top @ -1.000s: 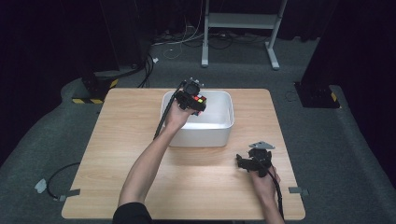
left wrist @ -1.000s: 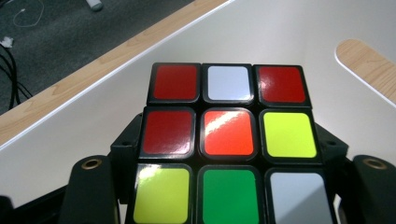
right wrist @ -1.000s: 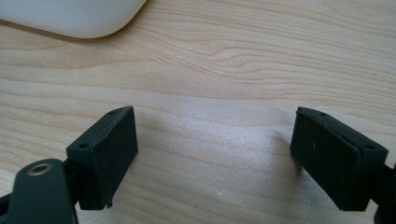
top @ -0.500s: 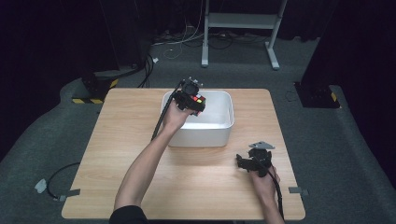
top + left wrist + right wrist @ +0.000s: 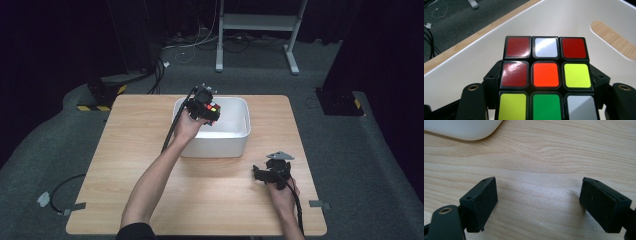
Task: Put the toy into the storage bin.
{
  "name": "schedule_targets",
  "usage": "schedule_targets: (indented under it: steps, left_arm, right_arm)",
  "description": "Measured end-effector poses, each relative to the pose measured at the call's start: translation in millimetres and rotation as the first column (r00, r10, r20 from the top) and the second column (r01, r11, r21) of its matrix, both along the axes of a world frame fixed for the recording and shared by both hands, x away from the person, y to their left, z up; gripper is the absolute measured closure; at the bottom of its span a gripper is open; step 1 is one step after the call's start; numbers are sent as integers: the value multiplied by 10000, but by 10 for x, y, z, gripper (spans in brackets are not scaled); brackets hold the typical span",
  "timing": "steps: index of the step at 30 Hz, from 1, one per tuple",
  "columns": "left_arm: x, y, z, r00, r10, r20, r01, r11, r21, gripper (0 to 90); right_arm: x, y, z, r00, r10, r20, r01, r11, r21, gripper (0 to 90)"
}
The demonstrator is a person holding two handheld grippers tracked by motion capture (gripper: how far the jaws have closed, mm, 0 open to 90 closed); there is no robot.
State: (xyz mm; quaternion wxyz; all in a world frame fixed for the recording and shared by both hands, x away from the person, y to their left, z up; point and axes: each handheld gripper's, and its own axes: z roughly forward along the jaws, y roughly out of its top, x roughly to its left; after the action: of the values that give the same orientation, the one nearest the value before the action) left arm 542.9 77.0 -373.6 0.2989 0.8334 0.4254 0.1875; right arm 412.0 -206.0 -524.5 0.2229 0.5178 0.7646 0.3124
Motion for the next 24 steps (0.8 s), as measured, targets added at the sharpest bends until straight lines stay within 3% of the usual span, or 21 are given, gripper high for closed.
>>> schedule_targets:
  steps: [9,24]
  left_arm:
    - [-53,58,-21,10000,30,-59,-31,9998,-198,329]
    - [-135,28,41,9998,-216,-26,216,9997,-111,330]
  right_arm:
    - [0,1,0,10000,-5,6,5,10000,-10,147]
    - [1,0,0,10000,0,10,0,10000,-16,147]
